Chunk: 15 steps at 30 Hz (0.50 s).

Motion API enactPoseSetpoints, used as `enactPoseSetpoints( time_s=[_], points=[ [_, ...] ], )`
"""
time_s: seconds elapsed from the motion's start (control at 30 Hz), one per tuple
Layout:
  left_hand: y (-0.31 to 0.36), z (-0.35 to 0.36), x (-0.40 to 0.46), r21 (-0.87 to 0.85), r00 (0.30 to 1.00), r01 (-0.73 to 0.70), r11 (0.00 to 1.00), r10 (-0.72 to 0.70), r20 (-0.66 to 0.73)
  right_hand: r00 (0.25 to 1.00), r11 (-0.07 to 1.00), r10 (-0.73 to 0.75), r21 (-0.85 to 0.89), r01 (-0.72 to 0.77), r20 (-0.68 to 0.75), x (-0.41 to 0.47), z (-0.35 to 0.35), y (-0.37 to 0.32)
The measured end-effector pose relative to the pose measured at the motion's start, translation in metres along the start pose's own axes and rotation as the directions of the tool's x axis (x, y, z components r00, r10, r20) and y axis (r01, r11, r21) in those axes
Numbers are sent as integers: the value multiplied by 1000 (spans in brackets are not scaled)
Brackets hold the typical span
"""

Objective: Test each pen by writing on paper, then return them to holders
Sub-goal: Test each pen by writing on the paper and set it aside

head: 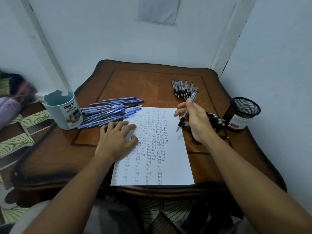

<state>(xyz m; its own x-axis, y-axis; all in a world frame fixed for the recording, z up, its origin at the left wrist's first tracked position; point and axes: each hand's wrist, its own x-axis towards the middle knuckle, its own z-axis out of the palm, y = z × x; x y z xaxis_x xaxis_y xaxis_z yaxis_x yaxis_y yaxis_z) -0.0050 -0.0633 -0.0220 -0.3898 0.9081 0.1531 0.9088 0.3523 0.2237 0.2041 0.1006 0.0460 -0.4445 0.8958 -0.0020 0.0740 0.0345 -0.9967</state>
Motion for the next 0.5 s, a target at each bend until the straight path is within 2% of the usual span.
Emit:
enactPoseSetpoints(
  time_s=[0.17,0.27,0.5],
  points=[
    [0,1,1,7,1000,11,1000,-11,0,991,990,92,95,-101,96,-26,5,12],
    [1,0,1,9,1000,13,1000,-13,5,985,985,68,147,-92,160,-36,6,25],
    [3,-3,0,6,1000,14,1000,-14,11,978,995,57,65,-71,202,-47,4,47]
  ],
)
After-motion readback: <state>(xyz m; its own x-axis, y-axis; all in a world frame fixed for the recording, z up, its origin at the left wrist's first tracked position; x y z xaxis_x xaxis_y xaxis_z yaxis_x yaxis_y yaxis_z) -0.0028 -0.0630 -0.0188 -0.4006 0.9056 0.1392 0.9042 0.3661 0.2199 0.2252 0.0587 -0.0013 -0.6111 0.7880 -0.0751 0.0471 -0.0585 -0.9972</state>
